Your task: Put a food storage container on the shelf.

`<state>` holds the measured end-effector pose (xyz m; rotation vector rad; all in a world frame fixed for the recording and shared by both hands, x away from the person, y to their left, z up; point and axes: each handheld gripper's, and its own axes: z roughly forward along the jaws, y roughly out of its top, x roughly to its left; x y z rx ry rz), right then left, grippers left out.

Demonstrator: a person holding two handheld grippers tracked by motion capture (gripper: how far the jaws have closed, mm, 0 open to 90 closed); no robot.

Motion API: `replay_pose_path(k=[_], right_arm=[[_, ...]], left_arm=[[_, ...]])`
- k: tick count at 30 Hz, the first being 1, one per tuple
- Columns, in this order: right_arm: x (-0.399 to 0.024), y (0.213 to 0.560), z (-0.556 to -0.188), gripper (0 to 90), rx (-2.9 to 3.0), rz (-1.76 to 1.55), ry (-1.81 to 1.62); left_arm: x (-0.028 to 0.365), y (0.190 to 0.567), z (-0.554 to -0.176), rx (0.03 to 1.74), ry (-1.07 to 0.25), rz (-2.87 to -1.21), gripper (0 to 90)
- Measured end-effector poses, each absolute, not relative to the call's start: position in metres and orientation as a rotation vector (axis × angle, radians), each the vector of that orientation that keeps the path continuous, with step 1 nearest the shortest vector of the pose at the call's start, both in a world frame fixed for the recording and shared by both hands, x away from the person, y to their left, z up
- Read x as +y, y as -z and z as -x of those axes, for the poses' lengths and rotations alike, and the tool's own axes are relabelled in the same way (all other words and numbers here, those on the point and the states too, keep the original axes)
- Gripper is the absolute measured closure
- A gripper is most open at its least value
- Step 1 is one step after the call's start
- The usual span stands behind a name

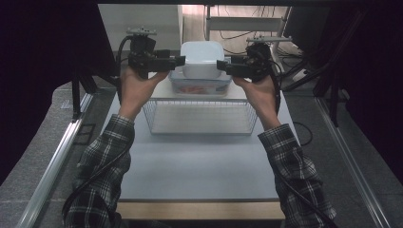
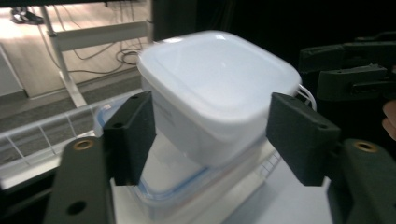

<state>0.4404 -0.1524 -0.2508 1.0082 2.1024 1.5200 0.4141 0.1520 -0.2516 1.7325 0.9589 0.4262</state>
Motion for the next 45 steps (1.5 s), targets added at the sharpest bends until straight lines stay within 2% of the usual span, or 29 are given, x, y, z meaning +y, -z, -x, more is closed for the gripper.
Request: replay_pose_path(k=[6,14,25,45], right_arm=[[-0.159,0.268,-0.428,23.5,2.153,-0.964,-1.517],[-0.168,0.285,-0.416,17.0,2.173,-0.937,-1.516],[-0.169,0.306,-0.397,12.9,2.219,-0.881,-1.488],[-0.176,0.345,-0.381,8.8,2.287,-0.875,-1.447]], left_arm=[[0.156,0.275,-0.402,0.937,-0.406,-1.757,19.1],[0.153,0.299,-0.391,0.913,-0.395,-1.801,12.2],[0.148,0.327,-0.369,0.882,-0.377,-1.827,7.2],[0.143,0.371,-0.349,0.880,-0.332,-1.873,4.3]])
